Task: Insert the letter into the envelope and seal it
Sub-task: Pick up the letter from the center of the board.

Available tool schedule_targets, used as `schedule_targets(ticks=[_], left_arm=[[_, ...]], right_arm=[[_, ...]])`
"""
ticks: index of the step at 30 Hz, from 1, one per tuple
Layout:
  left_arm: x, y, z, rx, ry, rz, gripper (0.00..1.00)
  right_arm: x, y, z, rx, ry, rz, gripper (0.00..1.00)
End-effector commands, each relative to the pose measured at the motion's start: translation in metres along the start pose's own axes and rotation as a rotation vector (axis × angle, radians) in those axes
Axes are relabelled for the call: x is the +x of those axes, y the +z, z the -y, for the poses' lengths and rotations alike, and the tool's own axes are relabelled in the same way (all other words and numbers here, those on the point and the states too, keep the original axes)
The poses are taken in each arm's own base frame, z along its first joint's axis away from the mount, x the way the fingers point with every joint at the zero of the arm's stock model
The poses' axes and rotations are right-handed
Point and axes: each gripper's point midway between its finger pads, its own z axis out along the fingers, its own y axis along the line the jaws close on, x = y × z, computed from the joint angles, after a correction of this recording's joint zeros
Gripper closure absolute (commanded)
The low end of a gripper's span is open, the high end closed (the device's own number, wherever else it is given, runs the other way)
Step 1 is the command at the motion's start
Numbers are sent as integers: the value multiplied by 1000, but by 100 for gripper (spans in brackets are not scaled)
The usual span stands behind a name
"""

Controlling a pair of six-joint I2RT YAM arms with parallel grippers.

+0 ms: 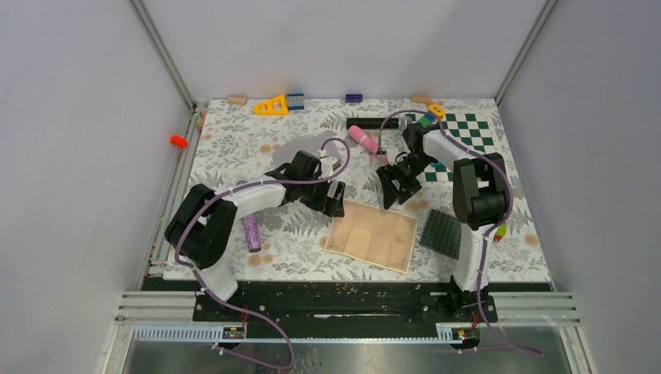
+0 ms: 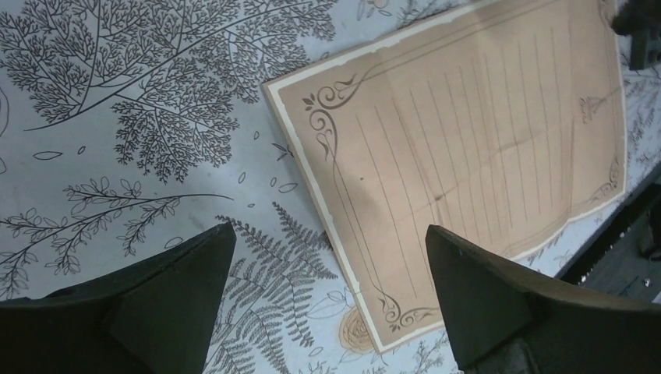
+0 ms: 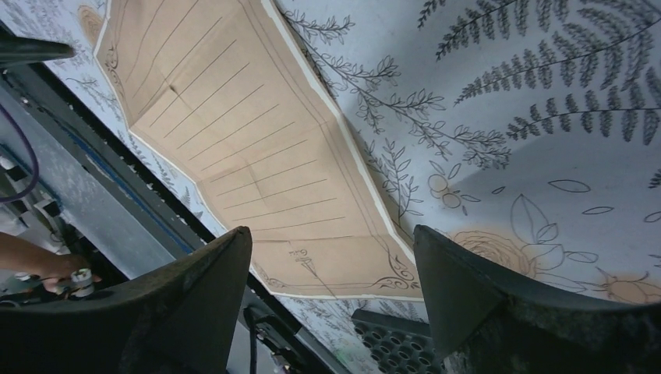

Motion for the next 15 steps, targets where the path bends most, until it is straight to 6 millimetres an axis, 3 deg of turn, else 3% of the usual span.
schedule_targets(ticks=[1,6,15], left_arm=[[-23,13,-3,-73,-55,66,4],[-21,19,-26,-272,-93,69,5],[-5,32,-45,-462,-83,-33,7]], right_arm=[[3,-3,-14,-73,65,-8,18],[7,0,-20,-97,111,-11,15],[2,10,-2,-2,186,24,7]])
